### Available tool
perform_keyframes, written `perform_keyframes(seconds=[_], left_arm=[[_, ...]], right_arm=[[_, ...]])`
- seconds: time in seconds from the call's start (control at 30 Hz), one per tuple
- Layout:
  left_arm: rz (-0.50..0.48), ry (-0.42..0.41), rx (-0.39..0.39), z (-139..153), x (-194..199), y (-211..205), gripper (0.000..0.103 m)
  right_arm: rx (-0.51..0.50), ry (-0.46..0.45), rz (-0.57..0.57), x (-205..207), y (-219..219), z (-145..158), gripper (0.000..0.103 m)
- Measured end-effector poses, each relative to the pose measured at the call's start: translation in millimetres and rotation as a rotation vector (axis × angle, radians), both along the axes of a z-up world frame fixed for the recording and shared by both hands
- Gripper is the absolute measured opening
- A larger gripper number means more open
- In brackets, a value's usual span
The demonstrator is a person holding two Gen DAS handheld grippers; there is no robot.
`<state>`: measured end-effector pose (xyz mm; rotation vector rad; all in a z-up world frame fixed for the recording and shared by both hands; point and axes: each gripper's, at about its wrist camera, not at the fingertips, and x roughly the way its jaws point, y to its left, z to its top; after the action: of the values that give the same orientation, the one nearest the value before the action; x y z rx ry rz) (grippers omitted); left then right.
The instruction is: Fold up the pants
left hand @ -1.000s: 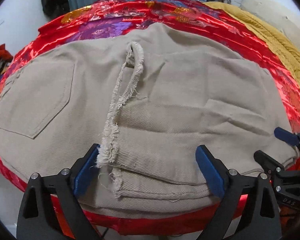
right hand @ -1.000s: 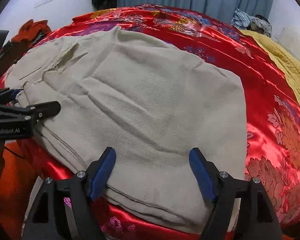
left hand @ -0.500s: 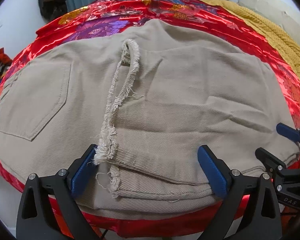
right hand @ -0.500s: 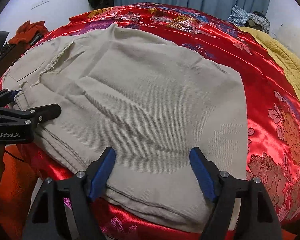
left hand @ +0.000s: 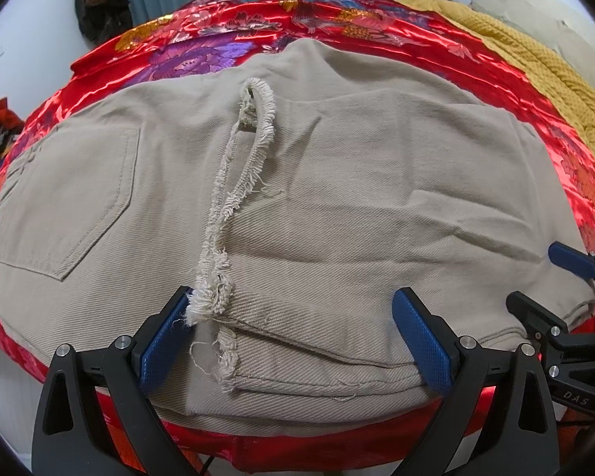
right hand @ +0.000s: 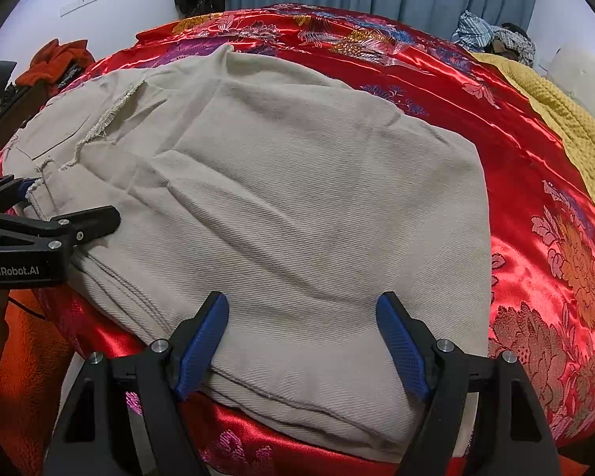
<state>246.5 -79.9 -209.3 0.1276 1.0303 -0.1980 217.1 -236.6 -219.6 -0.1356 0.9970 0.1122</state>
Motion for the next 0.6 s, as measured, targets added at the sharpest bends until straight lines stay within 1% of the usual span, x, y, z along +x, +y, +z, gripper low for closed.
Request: perform_keyframes(seconds=[0.6], left_arm=[[-0.002,-0.003,0.002,0.3,-1.1,-2.3,0.098]], right_arm=[[-0.018,0.015,-0.014,0.2,2.3,-0.2,0.077]])
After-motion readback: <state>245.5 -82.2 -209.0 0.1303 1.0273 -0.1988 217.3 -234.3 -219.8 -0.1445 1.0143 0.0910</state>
